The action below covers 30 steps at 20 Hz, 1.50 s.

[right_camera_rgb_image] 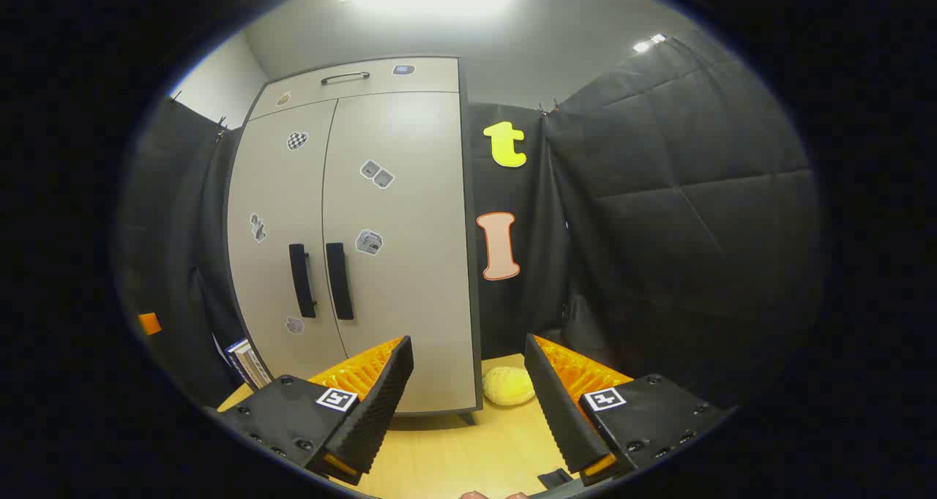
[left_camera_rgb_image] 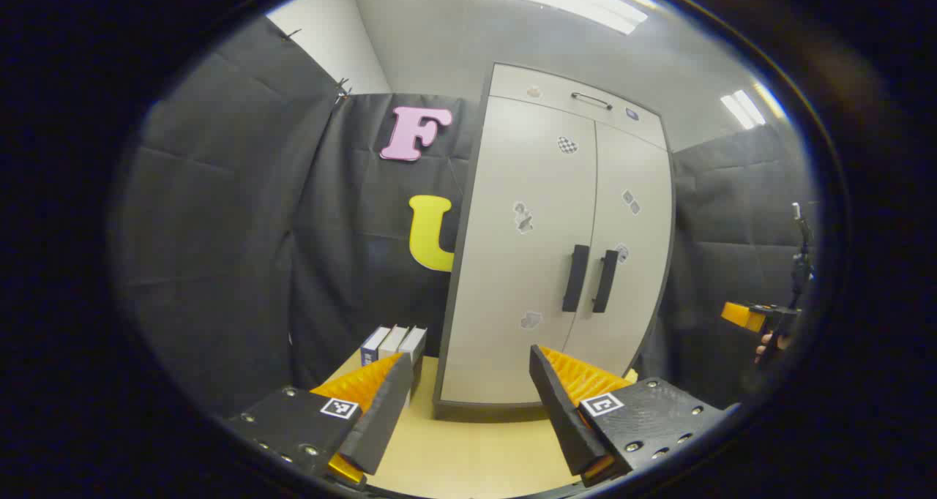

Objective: Open the right door of the double-door shoe cabinet with the right hand, and open the left door with the left hand.

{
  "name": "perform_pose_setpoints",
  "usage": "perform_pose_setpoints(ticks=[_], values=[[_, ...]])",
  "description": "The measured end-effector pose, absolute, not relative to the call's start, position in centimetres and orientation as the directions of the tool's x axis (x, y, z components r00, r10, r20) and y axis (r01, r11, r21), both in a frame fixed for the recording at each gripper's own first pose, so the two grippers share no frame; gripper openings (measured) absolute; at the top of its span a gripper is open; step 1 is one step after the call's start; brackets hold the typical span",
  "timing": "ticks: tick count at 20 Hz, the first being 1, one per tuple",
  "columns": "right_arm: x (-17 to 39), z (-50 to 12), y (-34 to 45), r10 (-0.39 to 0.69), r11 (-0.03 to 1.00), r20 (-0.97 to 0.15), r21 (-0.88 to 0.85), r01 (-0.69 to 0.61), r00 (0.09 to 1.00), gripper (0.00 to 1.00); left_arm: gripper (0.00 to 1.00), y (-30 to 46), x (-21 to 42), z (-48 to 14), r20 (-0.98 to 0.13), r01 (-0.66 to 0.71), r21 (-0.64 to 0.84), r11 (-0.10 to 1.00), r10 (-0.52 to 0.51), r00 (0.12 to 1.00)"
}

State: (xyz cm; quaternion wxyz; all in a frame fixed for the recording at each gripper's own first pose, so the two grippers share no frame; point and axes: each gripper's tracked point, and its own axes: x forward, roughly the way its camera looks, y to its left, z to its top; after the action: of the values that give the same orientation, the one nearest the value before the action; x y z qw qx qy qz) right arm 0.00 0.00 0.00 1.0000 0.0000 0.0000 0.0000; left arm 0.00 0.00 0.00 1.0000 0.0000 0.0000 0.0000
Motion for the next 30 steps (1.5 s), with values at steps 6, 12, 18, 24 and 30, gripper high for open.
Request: perform_pose_setpoints(ticks=[6, 12, 18, 24, 30], values=[[-1.2, -0.6, -0.7, 0.001, 1.000, -0.044, 0.004, -0.001, 0.999, 0.96, 0.95, -0.1, -1.7, -2.1, -0.019, -0.012, -0.034, 0.999, 0.012, 1.000], [0.9, -0.1, 0.0, 0.030, 0.999, -0.056, 0.035, -0.028, 0.998, 0.96, 0.95, 0.0, -1.8, -1.6, 0.010, -0.024, 0.010, 1.000, 0.024, 1.000], [4.1, -1.6, -1.2, 0.040, 0.996, -0.106, 0.080, -0.032, 0.993, 0.95, 0.94, -1.7, 0.4, -3.9, -0.046, -0.070, -0.017, 0.997, 0.069, 0.997], [9.0, 0.9, 1.1, 0.202, 0.978, -0.054, 0.058, -0.198, 0.978, 0.98, 0.94, -4.6, 1.3, -3.3, -0.033, -0.201, 0.047, 0.979, 0.202, 0.979], [12.4, 3.6, 7.0, 0.400, 0.913, -0.010, 0.090, -0.398, 0.916, 0.98, 0.93, -7.1, 0.1, -5.7, -0.046, -0.316, 0.022, 0.948, 0.317, 0.947]])
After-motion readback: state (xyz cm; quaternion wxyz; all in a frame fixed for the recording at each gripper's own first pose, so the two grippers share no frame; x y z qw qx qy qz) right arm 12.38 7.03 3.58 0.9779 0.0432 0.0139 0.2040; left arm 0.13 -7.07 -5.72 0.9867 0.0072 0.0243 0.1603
